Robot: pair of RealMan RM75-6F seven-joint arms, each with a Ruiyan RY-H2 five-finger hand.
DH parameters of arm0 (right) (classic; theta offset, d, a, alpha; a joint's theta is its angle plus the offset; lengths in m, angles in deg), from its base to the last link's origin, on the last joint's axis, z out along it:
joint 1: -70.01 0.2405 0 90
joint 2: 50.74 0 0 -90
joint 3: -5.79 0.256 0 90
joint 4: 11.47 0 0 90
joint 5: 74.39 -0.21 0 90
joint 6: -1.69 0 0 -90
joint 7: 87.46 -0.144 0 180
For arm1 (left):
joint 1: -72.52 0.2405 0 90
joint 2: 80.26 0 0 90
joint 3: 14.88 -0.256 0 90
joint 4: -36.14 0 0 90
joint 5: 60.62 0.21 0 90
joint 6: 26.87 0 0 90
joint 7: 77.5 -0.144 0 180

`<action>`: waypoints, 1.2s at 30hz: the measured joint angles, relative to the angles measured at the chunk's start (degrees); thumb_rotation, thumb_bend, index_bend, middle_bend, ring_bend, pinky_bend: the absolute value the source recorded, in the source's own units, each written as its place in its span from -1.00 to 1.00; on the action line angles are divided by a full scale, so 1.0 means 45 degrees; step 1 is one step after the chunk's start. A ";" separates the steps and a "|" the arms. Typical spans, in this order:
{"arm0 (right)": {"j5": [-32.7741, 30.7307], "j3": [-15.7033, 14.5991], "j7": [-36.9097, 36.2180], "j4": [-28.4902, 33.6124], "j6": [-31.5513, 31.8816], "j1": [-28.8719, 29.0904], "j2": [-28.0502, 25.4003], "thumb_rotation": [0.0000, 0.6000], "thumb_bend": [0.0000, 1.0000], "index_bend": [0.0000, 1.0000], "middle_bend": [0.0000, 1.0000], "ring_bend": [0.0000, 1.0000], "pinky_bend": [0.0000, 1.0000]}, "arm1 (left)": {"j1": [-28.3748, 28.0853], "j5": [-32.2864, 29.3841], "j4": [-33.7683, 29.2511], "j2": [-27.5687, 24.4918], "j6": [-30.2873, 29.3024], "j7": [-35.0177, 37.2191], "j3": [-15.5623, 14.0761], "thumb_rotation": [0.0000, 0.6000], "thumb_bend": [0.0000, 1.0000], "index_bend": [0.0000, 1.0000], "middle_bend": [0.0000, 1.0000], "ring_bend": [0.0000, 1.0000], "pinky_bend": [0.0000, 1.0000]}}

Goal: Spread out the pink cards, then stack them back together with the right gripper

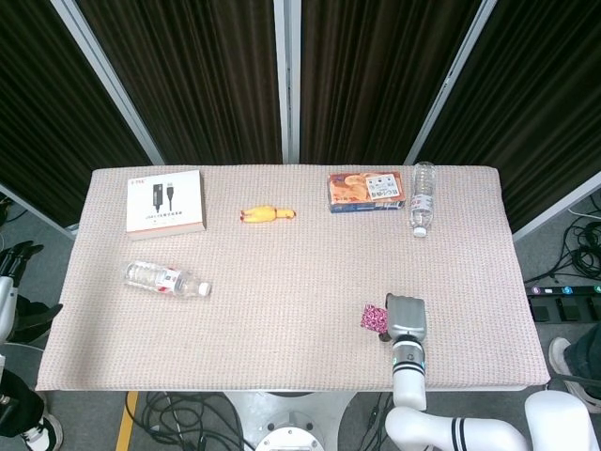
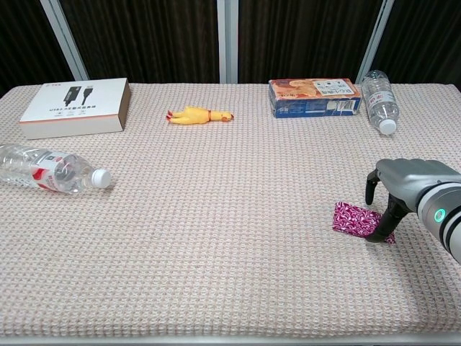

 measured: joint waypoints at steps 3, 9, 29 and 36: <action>0.0286 0.0036 -0.0125 0.0434 0.0099 -0.0009 -0.0164 0.73 -1.00 -0.25 1.00 1.00 0.95 | 0.0002 -0.0008 -0.0020 -0.0015 -0.0009 -0.0005 0.0008 1.00 -0.87 -0.55 -0.55 -0.68 -0.24; 0.1636 0.0225 -0.0865 0.1832 0.0471 -0.0114 -0.0939 0.57 -1.00 -0.18 0.99 1.00 0.94 | 0.0031 -0.0016 -0.0018 -0.0007 -0.0086 -0.0037 0.0028 1.00 -0.87 -0.55 -0.55 -0.68 -0.24; 0.7170 -0.0673 -0.4174 -0.0911 -0.1317 -0.0554 -0.4951 -0.64 -0.85 -1.00 -0.95 -1.00 -0.45 | -0.0193 0.0193 0.0395 0.0454 0.0095 -0.0453 -0.0064 1.00 -0.87 -0.55 -0.55 -0.68 -0.24; 0.6733 -0.1095 -0.4606 -0.1103 -0.2780 -0.0772 -0.6270 -0.92 -0.79 -1.00 -1.00 -1.00 -0.51 | -0.0225 0.0264 0.0439 0.0510 0.0081 -0.0542 -0.0085 1.00 -0.87 -0.55 -0.55 -0.69 -0.24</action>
